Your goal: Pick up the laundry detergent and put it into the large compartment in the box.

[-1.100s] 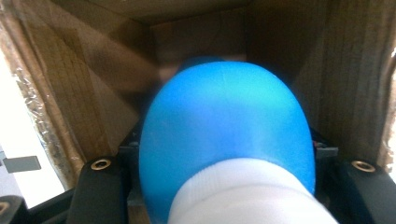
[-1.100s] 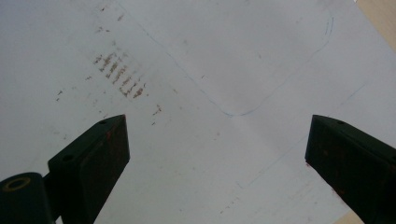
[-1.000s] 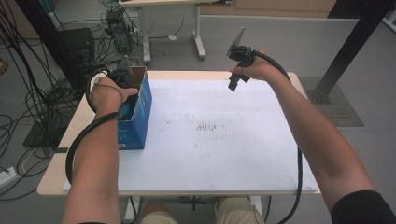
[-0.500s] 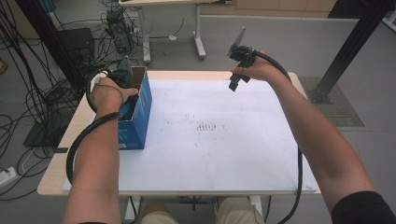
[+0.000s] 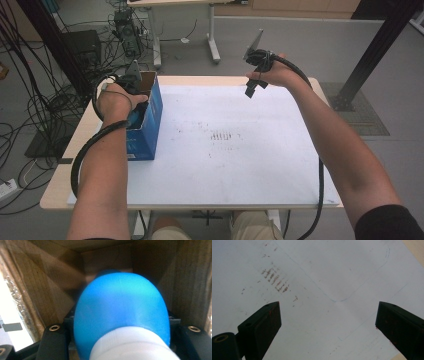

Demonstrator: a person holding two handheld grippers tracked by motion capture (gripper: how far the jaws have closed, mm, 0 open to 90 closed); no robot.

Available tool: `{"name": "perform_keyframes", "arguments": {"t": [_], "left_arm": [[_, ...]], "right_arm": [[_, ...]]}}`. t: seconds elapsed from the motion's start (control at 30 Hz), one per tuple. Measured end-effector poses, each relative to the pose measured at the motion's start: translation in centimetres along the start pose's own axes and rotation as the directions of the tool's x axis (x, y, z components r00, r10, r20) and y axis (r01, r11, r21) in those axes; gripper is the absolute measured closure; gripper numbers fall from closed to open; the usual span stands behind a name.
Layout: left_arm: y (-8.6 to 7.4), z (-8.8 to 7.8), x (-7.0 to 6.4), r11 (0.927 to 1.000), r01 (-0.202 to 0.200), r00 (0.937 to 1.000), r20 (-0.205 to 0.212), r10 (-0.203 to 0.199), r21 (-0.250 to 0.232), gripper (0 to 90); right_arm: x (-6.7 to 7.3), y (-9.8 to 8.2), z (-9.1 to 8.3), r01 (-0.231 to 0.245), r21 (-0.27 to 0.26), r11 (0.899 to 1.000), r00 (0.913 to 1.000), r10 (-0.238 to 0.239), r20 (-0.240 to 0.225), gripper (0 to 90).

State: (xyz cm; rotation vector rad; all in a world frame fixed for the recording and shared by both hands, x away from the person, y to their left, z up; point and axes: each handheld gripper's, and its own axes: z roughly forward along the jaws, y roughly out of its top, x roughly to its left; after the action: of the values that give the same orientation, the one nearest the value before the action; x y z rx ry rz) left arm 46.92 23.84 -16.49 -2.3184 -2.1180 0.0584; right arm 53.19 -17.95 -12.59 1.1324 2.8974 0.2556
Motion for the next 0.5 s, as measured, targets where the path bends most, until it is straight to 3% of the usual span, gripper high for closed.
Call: {"name": "perform_keyframes", "arguments": {"t": [0.5], "left_arm": [[0.00,0.00,0.03,1.0000,-0.001,1.0000,0.001,0.001,0.001,38.0]], "right_arm": [[0.07,0.03,0.04,-0.001,-0.001,1.000,1.0000,0.001,0.000,6.3]]}}
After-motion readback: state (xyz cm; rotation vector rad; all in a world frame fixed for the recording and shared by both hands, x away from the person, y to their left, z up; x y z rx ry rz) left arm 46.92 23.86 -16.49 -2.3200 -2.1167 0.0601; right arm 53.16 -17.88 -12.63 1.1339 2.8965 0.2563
